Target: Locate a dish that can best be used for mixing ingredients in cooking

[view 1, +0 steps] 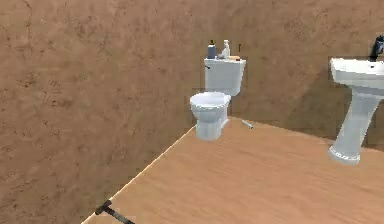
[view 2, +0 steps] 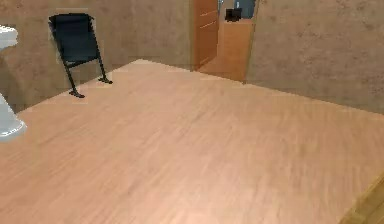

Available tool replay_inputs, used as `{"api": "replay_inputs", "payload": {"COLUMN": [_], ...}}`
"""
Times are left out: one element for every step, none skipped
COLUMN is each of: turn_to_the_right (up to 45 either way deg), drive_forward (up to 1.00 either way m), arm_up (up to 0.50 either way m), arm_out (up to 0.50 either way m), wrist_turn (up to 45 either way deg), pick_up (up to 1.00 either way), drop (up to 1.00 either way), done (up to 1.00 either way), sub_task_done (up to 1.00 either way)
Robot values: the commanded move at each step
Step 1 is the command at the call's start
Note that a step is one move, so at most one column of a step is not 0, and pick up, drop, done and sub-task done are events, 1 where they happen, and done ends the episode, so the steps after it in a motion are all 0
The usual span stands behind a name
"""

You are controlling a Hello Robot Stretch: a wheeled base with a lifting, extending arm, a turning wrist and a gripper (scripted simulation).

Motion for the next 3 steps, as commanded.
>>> {"api": "replay_inputs", "payload": {"turn_to_the_right": [45.0,45.0,6.0], "drive_forward": [0.00,0.00,0.00], "arm_up": [0.00,0.00,0.00], "arm_out": [0.00,0.00,0.00], "wrist_turn": [0.0,0.0,0.0], "pick_up": [0.00,0.00,0.00], "drop": [0.00,0.00,0.00], "done": [0.00,0.00,0.00], "sub_task_done": [0.00,0.00,0.00]}}
